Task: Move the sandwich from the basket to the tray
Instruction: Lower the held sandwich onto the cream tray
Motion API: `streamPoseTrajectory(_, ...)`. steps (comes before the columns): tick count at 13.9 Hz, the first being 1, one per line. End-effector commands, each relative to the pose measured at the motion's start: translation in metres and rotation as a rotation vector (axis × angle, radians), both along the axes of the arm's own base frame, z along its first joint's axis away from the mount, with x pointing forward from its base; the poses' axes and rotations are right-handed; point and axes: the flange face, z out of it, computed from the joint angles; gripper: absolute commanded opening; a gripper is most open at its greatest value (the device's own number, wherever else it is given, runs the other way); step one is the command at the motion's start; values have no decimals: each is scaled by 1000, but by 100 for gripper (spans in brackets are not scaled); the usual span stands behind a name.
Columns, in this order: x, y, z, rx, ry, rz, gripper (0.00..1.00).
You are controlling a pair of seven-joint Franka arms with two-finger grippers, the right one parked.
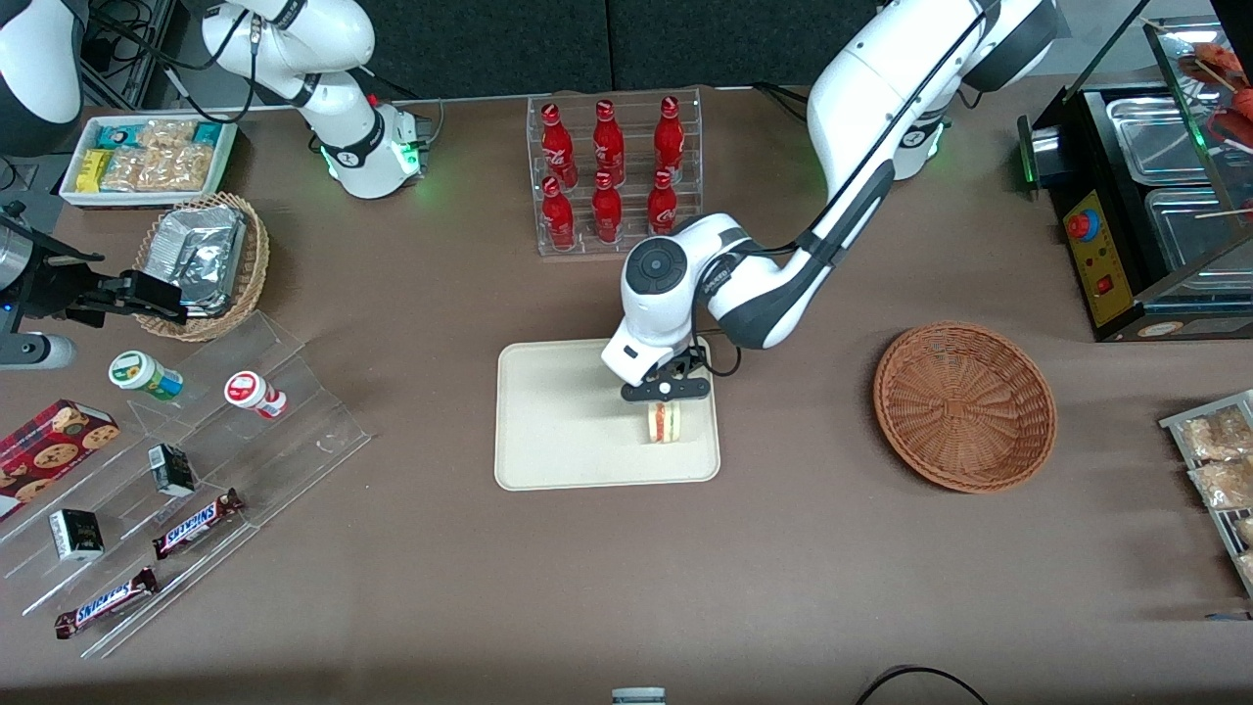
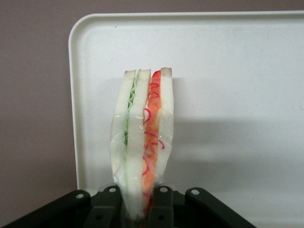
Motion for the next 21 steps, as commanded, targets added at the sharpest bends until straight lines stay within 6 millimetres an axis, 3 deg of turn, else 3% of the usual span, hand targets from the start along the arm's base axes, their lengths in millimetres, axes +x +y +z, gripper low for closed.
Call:
streamPoseTrajectory(1,2,-9,-6,3,-27,-1,14)
streamPoseTrajectory(4,4,-10,-11,-4,-35,2,14)
streamPoseTrajectory(6,4,-11,-13,-11,-40,-1,20)
streamPoseTrajectory(8,3,-10,-16,-9,-34,5,40)
streamPoseTrajectory(10,3,-10,-17,-7,-35,18,87)
streamPoseTrajectory(11,5,-9,-17,-6,-36,19,98)
streamPoseTrajectory(13,8,-6,-9,-6,-43,27,99)
streamPoseTrajectory(15,9,-1,17,14,-45,57,99)
streamPoseTrajectory(19,20,26,95,31,-75,253,99)
streamPoseTrajectory(21,37,60,137,29,-81,329,99)
